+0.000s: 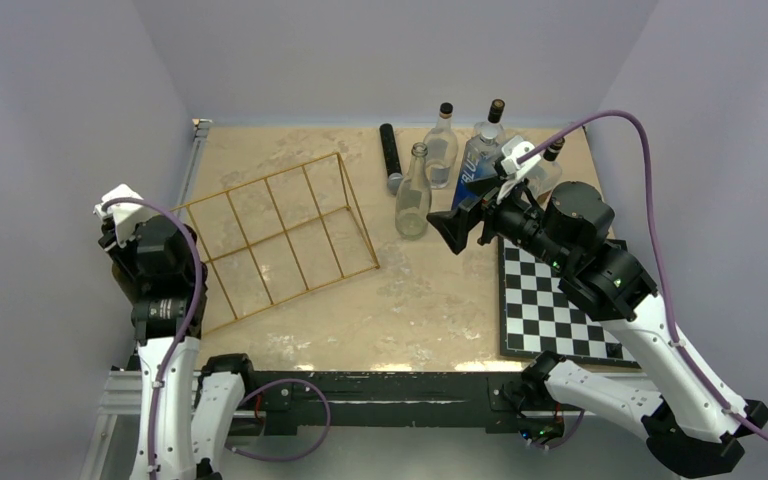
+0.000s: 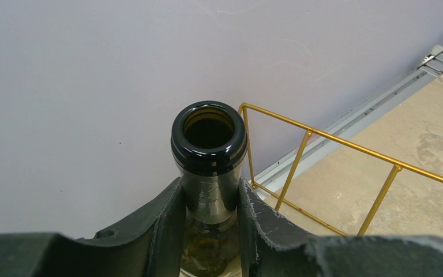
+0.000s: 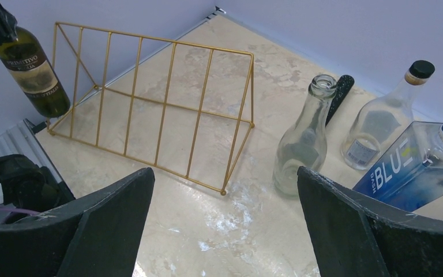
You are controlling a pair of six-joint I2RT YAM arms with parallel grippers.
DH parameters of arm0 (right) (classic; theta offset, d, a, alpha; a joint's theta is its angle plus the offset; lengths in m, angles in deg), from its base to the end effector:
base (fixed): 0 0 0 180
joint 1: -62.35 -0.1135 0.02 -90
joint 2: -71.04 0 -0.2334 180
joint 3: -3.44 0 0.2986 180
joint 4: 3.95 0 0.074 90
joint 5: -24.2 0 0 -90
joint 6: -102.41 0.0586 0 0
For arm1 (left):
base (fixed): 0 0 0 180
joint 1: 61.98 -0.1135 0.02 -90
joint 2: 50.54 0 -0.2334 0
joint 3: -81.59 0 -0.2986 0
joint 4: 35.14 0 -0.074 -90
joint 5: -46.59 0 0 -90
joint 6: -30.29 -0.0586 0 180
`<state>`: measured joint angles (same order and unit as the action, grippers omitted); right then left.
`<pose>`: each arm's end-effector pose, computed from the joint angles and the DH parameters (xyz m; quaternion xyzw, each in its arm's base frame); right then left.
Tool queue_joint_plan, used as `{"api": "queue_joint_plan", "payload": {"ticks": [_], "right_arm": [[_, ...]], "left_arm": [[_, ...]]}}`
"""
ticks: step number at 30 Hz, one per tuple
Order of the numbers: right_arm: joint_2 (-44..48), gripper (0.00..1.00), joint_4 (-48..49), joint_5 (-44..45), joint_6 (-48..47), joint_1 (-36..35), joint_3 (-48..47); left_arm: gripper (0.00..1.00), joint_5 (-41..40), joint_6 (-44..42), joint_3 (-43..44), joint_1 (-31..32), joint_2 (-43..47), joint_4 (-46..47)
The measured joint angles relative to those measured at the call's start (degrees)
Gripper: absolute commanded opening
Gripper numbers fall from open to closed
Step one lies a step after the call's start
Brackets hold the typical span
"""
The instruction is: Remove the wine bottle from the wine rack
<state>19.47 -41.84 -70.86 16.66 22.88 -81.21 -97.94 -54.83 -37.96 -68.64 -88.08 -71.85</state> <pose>0.1951 0.1674 0.4482 -0.2510 0.6919 0.2819 0.6154 0.2079 0.0723 0.3462 -0.3516 0.6675 0.3690 0.5428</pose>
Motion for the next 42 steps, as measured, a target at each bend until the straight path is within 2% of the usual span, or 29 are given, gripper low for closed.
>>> {"api": "queue_joint_plan", "payload": {"ticks": [13,22,31,38,42], "right_arm": [[1.05,0.99,-0.24,0.2,0.66,-0.02,-0.07],[1.16,0.99,-0.26,1.07,0.66,-0.02,-0.35],[2.23,0.99,-0.48,1.07,0.59,0.0,-0.31],[6.08,0.99,-1.25,1.38,0.57,-0.02,0.85],[8.04,0.99,-2.16,2.54,0.55,-0.02,1.75]], "left_arm": [[0.0,5.57,-2.14,4.81,0.0,2.91,-1.57],[0.0,19.65,-2.71,7.17,0.0,7.8,-6.95],[0.0,40.72,-1.14,9.84,0.0,10.58,-8.9],[0.0,64.26,0.55,10.64,0.0,8.7,-7.93],[0.0,77.22,3.17,8.98,0.11,8.52,-2.36]]}}
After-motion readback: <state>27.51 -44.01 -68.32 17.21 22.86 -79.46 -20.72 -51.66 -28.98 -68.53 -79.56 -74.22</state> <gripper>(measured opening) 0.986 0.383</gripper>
